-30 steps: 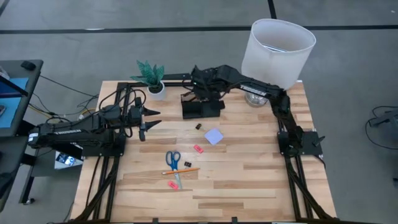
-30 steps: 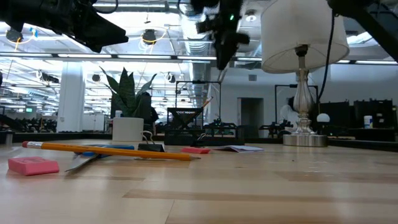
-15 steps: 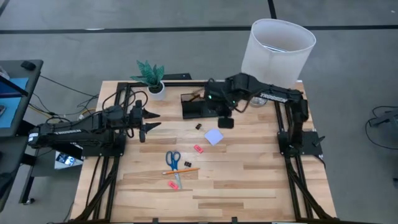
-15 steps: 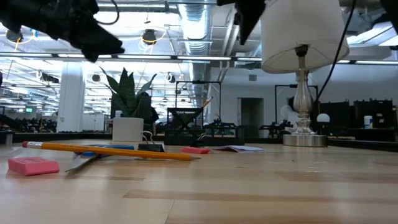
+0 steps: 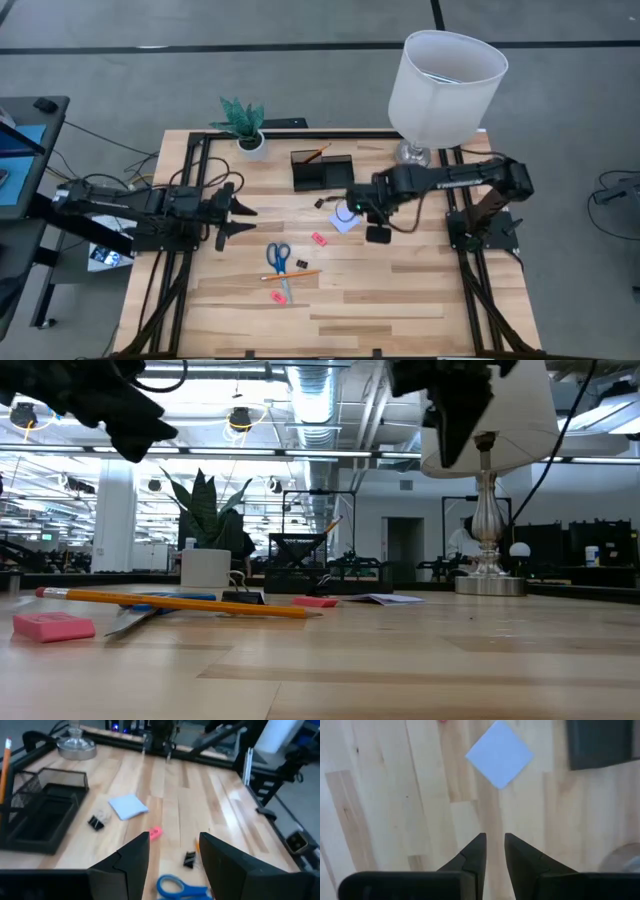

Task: Pick and place office supplies into organizer
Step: Put the yellow pencil into the black desk organizer

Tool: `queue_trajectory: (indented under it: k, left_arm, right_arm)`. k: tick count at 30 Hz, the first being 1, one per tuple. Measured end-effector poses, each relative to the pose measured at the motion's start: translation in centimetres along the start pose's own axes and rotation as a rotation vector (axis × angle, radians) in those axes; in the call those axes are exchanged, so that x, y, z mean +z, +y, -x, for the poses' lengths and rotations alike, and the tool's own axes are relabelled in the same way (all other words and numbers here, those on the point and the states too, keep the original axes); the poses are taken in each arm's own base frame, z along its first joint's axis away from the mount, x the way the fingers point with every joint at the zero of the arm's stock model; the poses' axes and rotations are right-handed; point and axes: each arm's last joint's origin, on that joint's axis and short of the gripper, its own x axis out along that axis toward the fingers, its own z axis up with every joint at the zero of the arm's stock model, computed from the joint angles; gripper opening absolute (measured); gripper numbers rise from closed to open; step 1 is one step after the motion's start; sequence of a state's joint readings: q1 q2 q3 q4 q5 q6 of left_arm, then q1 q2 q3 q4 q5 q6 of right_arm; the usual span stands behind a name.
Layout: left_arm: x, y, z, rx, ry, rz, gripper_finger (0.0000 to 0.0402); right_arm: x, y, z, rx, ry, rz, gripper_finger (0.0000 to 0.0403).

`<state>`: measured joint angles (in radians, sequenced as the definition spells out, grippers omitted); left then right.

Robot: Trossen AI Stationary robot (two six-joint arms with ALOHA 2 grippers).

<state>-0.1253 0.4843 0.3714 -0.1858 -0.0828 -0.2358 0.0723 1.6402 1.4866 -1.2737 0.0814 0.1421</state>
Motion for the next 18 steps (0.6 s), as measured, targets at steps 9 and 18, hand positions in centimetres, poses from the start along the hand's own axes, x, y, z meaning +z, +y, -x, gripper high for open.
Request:
queue_trajectory:
  k: [9,18]
  left_arm:
    - [-1.6,-2.1,0.6,0.052,0.067,0.014,0.0165]
    - [-4.6,-3.4,0.6,0.088,0.046,0.057,0.0165]
  right_arm:
    - [-3.3,4.2,-2.4,-0.034,-0.129,-0.094,0.0066]
    - [-4.9,8.4,-3.7,-0.147,-0.311,-0.101,0.0066]
